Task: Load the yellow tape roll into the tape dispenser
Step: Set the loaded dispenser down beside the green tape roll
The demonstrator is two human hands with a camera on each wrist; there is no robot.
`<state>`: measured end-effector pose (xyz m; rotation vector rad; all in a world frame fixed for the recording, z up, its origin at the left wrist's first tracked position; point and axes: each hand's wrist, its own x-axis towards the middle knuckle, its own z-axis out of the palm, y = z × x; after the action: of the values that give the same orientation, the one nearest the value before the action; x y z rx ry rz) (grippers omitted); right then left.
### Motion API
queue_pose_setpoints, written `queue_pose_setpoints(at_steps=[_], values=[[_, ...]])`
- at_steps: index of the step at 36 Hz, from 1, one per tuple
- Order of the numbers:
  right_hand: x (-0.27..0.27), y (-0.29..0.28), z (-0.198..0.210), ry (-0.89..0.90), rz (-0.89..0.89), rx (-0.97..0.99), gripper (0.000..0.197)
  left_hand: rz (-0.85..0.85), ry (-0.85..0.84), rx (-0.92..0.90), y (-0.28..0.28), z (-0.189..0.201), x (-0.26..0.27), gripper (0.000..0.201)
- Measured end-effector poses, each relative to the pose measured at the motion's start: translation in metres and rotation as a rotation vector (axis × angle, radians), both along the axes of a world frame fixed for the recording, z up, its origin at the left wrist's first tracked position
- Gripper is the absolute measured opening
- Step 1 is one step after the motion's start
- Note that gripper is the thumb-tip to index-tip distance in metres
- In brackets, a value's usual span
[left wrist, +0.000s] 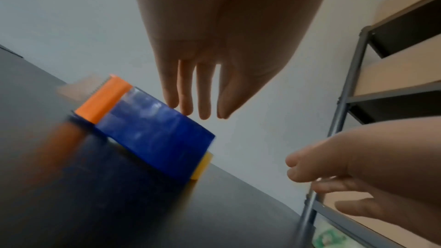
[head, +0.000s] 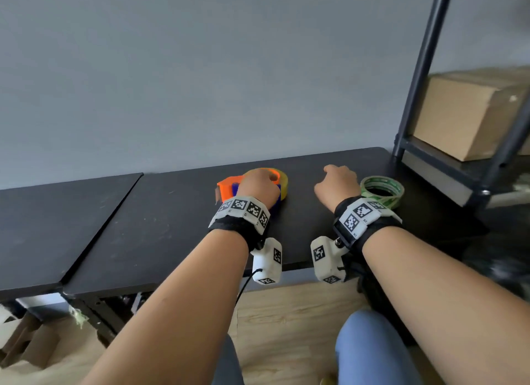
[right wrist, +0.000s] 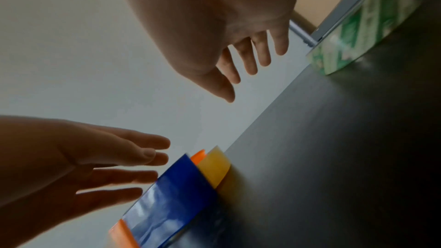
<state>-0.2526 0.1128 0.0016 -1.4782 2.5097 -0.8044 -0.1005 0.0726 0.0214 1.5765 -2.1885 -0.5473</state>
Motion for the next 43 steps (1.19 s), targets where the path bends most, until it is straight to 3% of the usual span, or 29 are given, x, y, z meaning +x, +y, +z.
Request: queue_pose_setpoints(at_steps=[2,9,15,19,23,27,30,36,43], values=[[-0.015,0.008,0.000,0.032,-0.067,0.034,0.045,-0.034,-0.026,-0.031,0.000,-0.004,-0.015,0.025],[-0.050,0.020,-0.010,0.060,-0.190,0.237,0.045,-0.014,-0.114,-0.142,-0.011,-0.018,-0.042,0.043],[-0.050,0.015,-0.014,0.071,-0.120,0.306,0.039,0.017,-0.142,-0.125,-0.016,-0.017,-0.041,0.043],[-0.043,0.004,-0.015,0.066,-0.047,0.299,0.038,0.053,-0.108,-0.131,-0.019,-0.016,-0.033,0.027],[-0.034,-0.013,-0.021,0.038,0.046,0.263,0.018,0.072,-0.072,-0.099,-0.021,-0.015,-0.021,0.017],[-0.022,-0.025,-0.021,-0.010,0.126,0.250,0.038,0.073,-0.047,0.018,-0.023,-0.015,-0.011,0.026],[-0.016,-0.036,-0.023,-0.061,0.179,0.232,0.045,0.075,-0.056,0.040,-0.028,-0.017,-0.007,0.046],[-0.004,-0.055,-0.024,-0.086,0.278,0.236,0.050,0.062,-0.091,0.046,-0.030,-0.013,-0.006,0.036],[0.004,-0.063,-0.020,-0.061,0.317,0.218,0.047,0.044,-0.093,0.098,-0.035,-0.009,-0.001,0.041]])
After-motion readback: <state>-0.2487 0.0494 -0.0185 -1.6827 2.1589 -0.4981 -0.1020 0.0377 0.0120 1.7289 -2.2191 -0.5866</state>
